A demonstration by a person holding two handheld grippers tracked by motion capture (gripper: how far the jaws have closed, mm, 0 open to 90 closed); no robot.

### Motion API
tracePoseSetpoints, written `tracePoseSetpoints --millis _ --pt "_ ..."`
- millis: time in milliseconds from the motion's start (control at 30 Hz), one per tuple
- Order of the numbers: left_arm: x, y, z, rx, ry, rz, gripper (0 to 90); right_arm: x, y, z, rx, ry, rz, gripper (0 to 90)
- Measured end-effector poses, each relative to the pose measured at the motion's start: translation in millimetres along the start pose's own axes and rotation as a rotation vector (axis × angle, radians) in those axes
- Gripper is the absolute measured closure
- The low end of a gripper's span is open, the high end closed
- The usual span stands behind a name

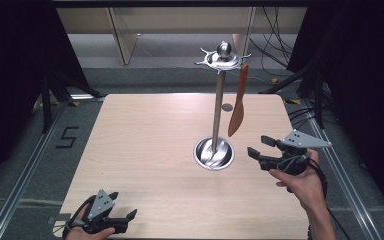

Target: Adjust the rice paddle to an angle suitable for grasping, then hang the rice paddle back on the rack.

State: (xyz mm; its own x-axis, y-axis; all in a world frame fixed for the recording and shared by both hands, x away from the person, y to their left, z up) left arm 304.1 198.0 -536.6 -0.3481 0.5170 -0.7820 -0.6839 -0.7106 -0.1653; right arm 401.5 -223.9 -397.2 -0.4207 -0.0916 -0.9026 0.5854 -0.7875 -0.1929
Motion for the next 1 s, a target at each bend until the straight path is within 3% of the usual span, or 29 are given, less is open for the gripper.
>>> tracePoseSetpoints --millis 67,100,267,333,367,400,433,467,500,533,600,667,700,767,800,833,867,967,1000 --pt "0.0 2.1 -0.8 0.0 0.001 0.025 15.1 3.8 -0.9 -0.7 0.001 -0.013 -0.011 35.7" --pt "-0.1 0.0 -0.6 -0.001 -0.007 -0.012 15.1 5.5 0.1 -2.2 -0.001 -0.008 -0.002 35.6" --pt "-0.3 0.8 -0.7 0.011 -0.02 -0.032 15.1 17.0 0.7 -7.0 -0.004 -0.034 -0.012 35.4" --pt "0.6 2.0 -1.0 0.012 -0.023 -0.012 15.1 22.3 3.1 -7.0 -0.001 -0.056 -0.005 35.2" --pt "0.0 1.0 -1.8 0.008 -0.012 -0.019 15.1 23.5 1.4 -8.3 -0.012 -0.053 -0.026 35.2" --pt "0.8 -1.3 -1.5 -0.001 -0.024 -0.031 15.1 25.0 4.0 -8.9 -0.01 -0.058 0.001 35.0" --pt "0.0 0.0 -2.0 0.004 -0.014 -0.012 15.1 28.1 3.1 -8.3 -0.002 -0.073 -0.03 35.0" --pt "1.0 -0.3 -2.5 -0.003 -0.02 0.004 15.1 29.5 5.8 -8.9 -0.004 -0.078 -0.007 34.8" --pt "1.1 -0.5 -2.1 0.0 -0.025 -0.001 15.1 31.9 4.6 -10.4 -0.005 -0.072 -0.036 34.7" --pt "1.0 -0.5 -1.9 -0.001 -0.024 -0.005 15.1 33.2 8.7 -10.0 0.006 -0.083 -0.003 34.7" --pt "-0.3 1.8 -1.6 0.006 -0.01 0.004 15.1 39.8 6.8 -12.3 -0.001 -0.097 -0.045 34.6" --pt "-0.2 0.5 -0.5 0.01 -0.016 -0.028 15.1 43.2 8.4 -14.1 -0.005 -0.102 -0.024 34.5" --pt "0.1 0.7 -0.5 0.011 -0.018 -0.027 15.1 45.7 6.0 -13.2 -0.003 -0.116 -0.046 34.5" --pt "-0.6 3.1 -2.2 0.008 -0.003 0.015 15.1 48.5 6.8 -13.1 0.001 -0.128 -0.028 34.4" --pt "0.3 1.9 -1.4 0.008 -0.015 0.005 15.1 49.0 6.9 -14.5 -0.003 -0.118 -0.018 34.4" --pt "1.0 -0.3 -1.5 0.001 -0.022 -0.015 15.1 50.5 4.6 -13.2 -0.007 -0.134 -0.049 34.4" --pt "-0.2 1.4 -2.3 0.007 -0.006 -0.004 15.1 51.4 5.8 -13.3 -0.002 -0.137 -0.042 34.3" --pt "1.3 -1.5 -1.6 -0.001 -0.027 -0.035 15.1 53.5 8.3 -15.5 0.006 -0.13 -0.032 34.2" --pt "-0.2 0.6 -1.7 0.005 -0.014 -0.013 15.1 55.6 7.1 -15.6 -0.001 -0.144 -0.043 34.1"
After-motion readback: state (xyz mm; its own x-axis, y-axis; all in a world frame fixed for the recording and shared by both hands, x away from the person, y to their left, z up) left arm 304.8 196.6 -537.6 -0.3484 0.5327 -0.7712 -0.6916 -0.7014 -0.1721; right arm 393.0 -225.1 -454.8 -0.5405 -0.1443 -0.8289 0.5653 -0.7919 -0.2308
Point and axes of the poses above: each handheld gripper's, and its own axes: z roughly backward along the jaws, x roughly out of its underside, y roughly to its right, the point moved 7 cm from there along -z, roughly forward along the jaws, and after that the axes turned 10 degrees about -z, right-handed, at the moved point
